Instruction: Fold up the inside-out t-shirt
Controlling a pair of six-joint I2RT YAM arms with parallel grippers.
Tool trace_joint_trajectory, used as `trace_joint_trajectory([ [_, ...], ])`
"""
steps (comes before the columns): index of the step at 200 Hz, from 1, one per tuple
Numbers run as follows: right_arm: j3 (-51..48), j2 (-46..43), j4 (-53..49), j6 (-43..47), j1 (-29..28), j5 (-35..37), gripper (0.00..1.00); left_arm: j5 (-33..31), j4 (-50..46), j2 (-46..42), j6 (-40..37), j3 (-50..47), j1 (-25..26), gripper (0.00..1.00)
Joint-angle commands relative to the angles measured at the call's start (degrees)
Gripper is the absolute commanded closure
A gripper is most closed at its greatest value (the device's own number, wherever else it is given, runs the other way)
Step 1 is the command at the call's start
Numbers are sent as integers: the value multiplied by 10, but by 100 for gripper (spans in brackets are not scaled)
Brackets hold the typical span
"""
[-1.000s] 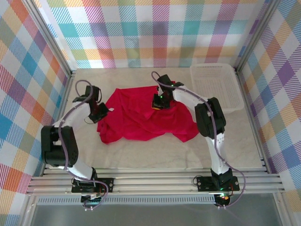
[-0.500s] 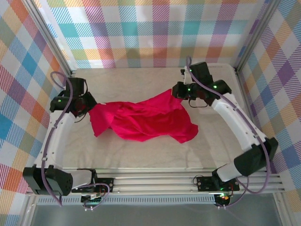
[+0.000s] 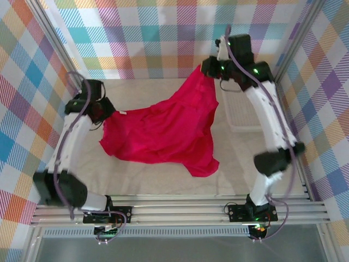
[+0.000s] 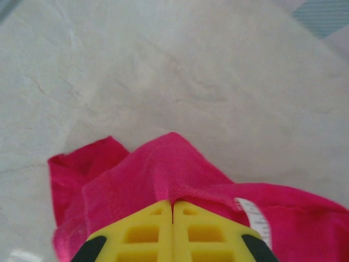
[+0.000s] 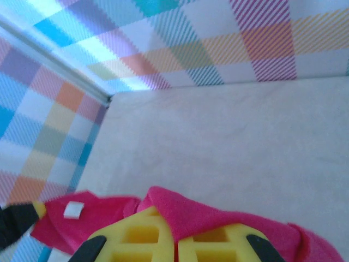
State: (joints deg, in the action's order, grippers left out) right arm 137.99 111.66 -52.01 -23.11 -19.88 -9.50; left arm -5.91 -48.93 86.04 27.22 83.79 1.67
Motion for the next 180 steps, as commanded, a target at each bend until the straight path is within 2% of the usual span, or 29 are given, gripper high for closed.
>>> trace_joint_trajectory([
  [1,196,189,0,-26,30,-16,100,-52,40,111,-26,94,-15,100],
  [13,296,285,41,-62,44,-29,100,-73,52,177,-19,158,-24,100],
  [16,306,302,58,-72,48,-32,100,-73,56,191,-16,171,-27,96],
  [25,298,331,118,-109,59,-52,99,-52,69,226,-10,209,-38,62],
  [29,285,335,139,-125,64,-60,88,-42,72,239,-9,224,-42,53],
  [36,257,335,170,-147,70,-71,66,-34,71,255,-6,247,-46,42],
  [49,207,323,183,-155,73,-87,41,-18,52,271,-8,284,-49,32],
  [55,193,316,175,-151,72,-96,32,-9,41,272,-11,293,-48,31],
  [60,181,309,166,-145,72,-106,31,2,36,268,-11,292,-47,30],
  [77,138,284,136,-123,62,-139,31,58,42,236,-11,245,-35,32],
  [99,67,243,94,-85,37,-171,33,157,108,173,-1,114,9,37],
  [118,-19,202,67,-63,5,-186,35,195,167,137,15,8,60,38],
  [140,-162,141,81,-54,-41,-176,38,232,226,139,37,-80,95,39],
  [156,-282,90,115,-65,-65,-147,39,222,215,157,40,-102,99,43],
  [180,-422,38,166,-94,-71,-135,46,138,170,169,19,-95,97,44],
])
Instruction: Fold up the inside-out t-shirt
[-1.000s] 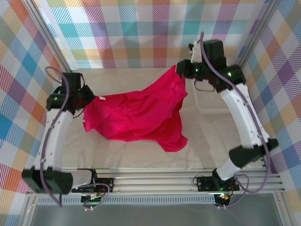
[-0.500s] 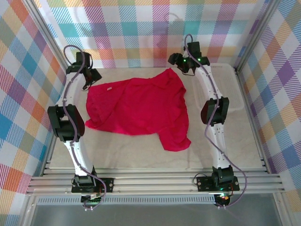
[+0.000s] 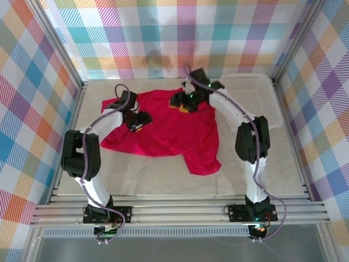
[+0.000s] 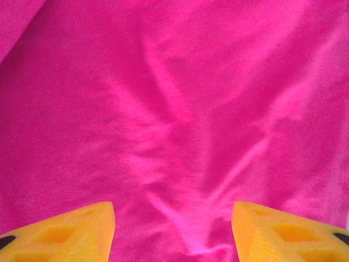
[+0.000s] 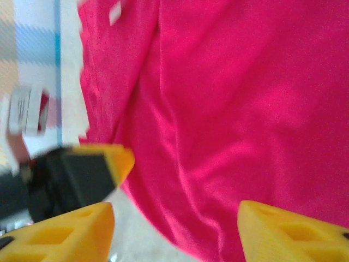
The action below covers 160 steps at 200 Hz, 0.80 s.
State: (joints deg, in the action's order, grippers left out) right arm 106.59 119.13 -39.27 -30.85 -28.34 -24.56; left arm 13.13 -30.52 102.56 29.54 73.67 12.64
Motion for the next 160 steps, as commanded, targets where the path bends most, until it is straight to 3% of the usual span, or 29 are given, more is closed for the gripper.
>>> trace_joint_trajectory([
  [1,-113,-38,40,-16,13,15,46,-53,-15,4,-5,7,-13,44],
  [44,-242,-89,84,-41,-11,1,48,-92,-36,35,-26,67,-57,48],
  [72,-316,-103,86,-51,-16,23,49,-122,-51,103,-35,143,-96,48],
  [92,-372,-122,83,-52,-17,44,49,-116,-68,193,-32,237,-118,48],
  [126,-446,-151,75,-55,-15,80,49,-140,-191,342,-47,445,-132,50],
  [160,-490,-168,46,-45,6,115,50,-168,-202,348,-72,464,-150,49],
])
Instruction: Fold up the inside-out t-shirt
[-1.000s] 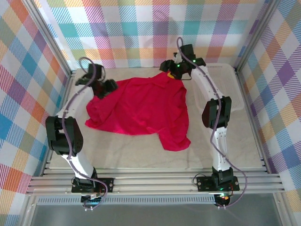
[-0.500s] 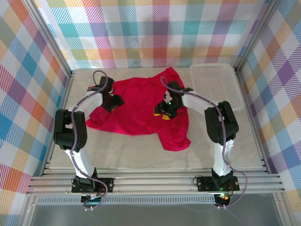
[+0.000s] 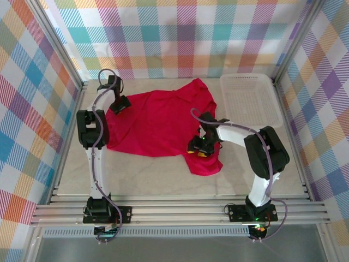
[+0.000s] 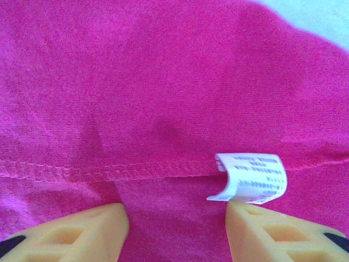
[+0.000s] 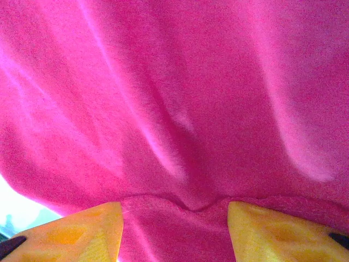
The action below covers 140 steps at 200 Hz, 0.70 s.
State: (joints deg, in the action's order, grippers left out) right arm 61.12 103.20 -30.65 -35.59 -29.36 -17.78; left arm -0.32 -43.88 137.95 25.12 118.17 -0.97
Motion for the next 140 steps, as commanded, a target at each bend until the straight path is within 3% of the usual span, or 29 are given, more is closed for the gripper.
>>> trace_joint_trajectory([
  [1,-37,-10,-40,2,17,48,50,-34,-70,-6,-28,19,-15,49],
  [30,-50,-23,-66,17,58,79,50,-74,-69,-41,-54,-15,-31,48],
  [56,-25,-40,-88,40,78,122,50,-66,-62,-52,-57,-51,-44,47],
  [107,53,-24,-109,43,24,91,50,-37,-30,-82,-37,-128,-47,53],
  [126,60,-16,-103,42,18,88,50,-44,-28,-119,-43,-144,-47,52],
  [140,72,-13,-107,44,16,86,51,-59,-22,-143,-48,-156,-47,57],
])
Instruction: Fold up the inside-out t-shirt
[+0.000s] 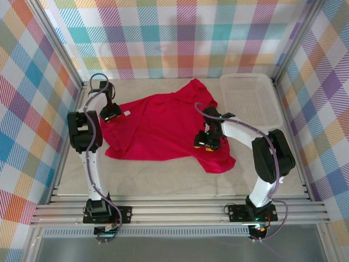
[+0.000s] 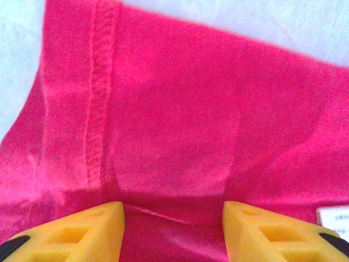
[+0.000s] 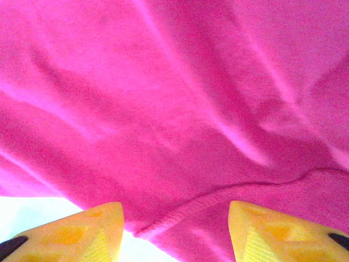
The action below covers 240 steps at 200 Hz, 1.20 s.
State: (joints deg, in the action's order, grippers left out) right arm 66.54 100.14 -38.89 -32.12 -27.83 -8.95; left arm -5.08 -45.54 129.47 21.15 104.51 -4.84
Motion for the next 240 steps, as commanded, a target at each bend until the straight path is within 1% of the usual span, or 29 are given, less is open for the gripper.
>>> trace_joint_trajectory([
  [1,19,17,-25,9,0,-2,51,-12,-6,-59,-8,-20,-8,58],
  [10,27,14,-28,8,-3,-3,51,-17,-5,-63,-12,-23,-8,63],
  [26,45,8,-34,4,-13,-9,51,-28,-9,-56,-15,-22,-7,66],
  [49,49,10,-18,-13,-30,-40,50,-33,-11,-26,-22,-18,-9,83],
  [55,44,16,-10,-20,-31,-49,51,-35,-15,-16,-24,-13,-9,85],
  [65,37,28,0,-27,-32,-62,51,-39,-25,-2,-25,-6,-9,85],
  [71,33,35,4,-29,-31,-64,51,-42,-30,1,-26,-4,-9,83],
  [97,19,44,18,-29,-32,-63,51,-54,-32,-8,-29,-12,-11,53],
  [108,21,47,18,-29,-32,-63,51,-57,-32,-17,-31,-13,-12,45],
  [127,26,55,18,-26,-32,-63,51,-52,-32,-26,-30,-13,-18,44],
  [146,31,60,15,-23,-32,-62,51,-44,-27,-26,-27,-15,-24,46],
  [158,32,61,13,-21,-32,-60,51,-37,-22,-24,-23,-20,-25,50],
  [169,32,60,11,-19,-32,-58,51,-30,-17,-21,-18,-23,-25,55],
  [188,32,58,9,-18,-31,-56,51,-23,-12,-16,-14,-22,-25,73],
  [204,30,57,10,-20,-32,-56,52,-26,-11,-16,-14,-20,-25,84],
  [216,29,57,11,-21,-32,-56,52,-28,-12,-17,-15,-17,-26,87],
  [233,28,57,11,-21,-32,-59,52,-27,-17,-16,-19,-11,-28,87],
  [240,29,57,12,-22,-31,-59,52,-26,-17,-16,-20,-10,-29,93],
])
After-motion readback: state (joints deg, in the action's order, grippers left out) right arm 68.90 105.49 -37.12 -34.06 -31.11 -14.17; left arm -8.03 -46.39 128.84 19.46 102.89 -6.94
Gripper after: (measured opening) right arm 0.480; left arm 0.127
